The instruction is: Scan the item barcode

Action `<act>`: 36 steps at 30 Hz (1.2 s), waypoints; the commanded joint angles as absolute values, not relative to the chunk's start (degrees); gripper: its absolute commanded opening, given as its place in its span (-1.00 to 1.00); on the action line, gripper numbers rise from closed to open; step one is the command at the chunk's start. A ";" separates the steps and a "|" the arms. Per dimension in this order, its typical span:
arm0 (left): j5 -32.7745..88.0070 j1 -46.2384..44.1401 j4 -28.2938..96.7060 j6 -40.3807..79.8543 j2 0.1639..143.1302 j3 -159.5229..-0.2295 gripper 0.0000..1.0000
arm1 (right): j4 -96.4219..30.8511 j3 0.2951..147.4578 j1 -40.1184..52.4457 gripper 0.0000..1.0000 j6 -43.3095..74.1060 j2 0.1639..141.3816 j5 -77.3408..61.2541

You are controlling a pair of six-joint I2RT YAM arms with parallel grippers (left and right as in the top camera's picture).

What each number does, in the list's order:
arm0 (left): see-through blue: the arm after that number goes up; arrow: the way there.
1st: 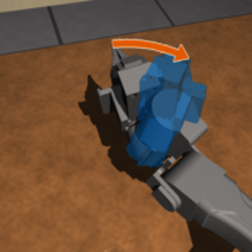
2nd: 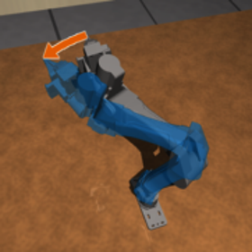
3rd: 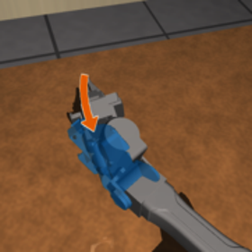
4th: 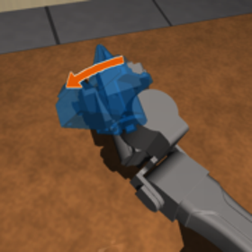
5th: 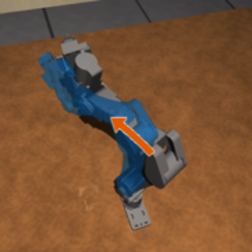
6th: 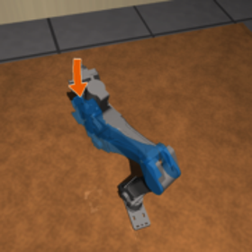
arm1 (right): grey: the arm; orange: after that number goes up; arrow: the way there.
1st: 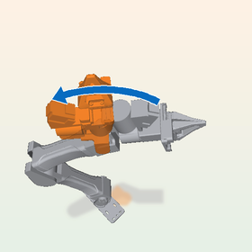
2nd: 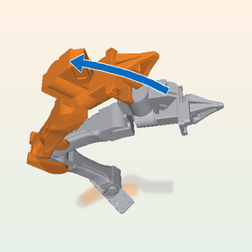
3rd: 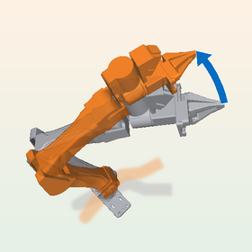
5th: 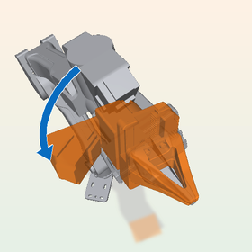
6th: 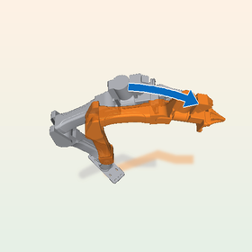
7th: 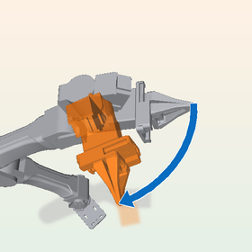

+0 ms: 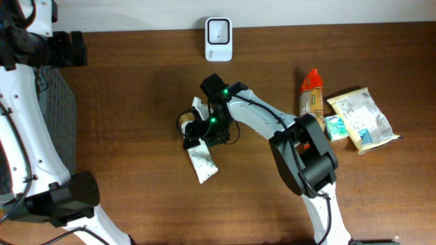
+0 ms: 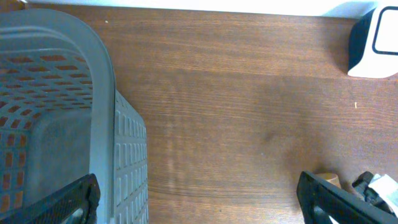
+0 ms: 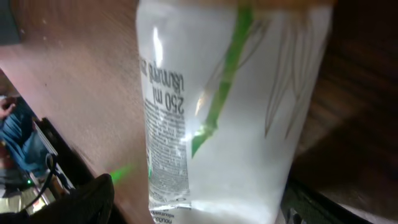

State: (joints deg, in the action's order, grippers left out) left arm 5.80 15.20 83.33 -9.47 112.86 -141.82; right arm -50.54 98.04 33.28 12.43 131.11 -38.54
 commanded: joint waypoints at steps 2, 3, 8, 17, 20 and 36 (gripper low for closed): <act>6.24 15.55 83.24 -10.39 112.73 -142.06 0.98 | -50.04 96.64 35.81 0.14 19.00 135.46 -25.61; 6.24 15.55 83.24 -10.39 112.73 -142.06 0.98 | -50.02 96.64 35.97 0.00 19.51 135.46 -25.15; 6.24 15.55 83.24 -10.39 112.73 -142.06 0.98 | -50.02 96.66 35.92 -0.71 20.47 135.46 -24.82; 6.24 15.55 83.24 -10.39 112.73 -142.06 0.98 | -55.33 104.73 31.05 -0.92 4.16 126.89 -47.37; 6.24 15.55 83.24 -10.39 112.73 -142.06 0.99 | -55.48 107.94 25.87 -0.92 -0.03 119.35 -60.40; 6.24 15.55 83.24 -10.39 112.73 -142.06 0.98 | -54.24 114.65 16.38 -0.92 7.18 107.59 -48.14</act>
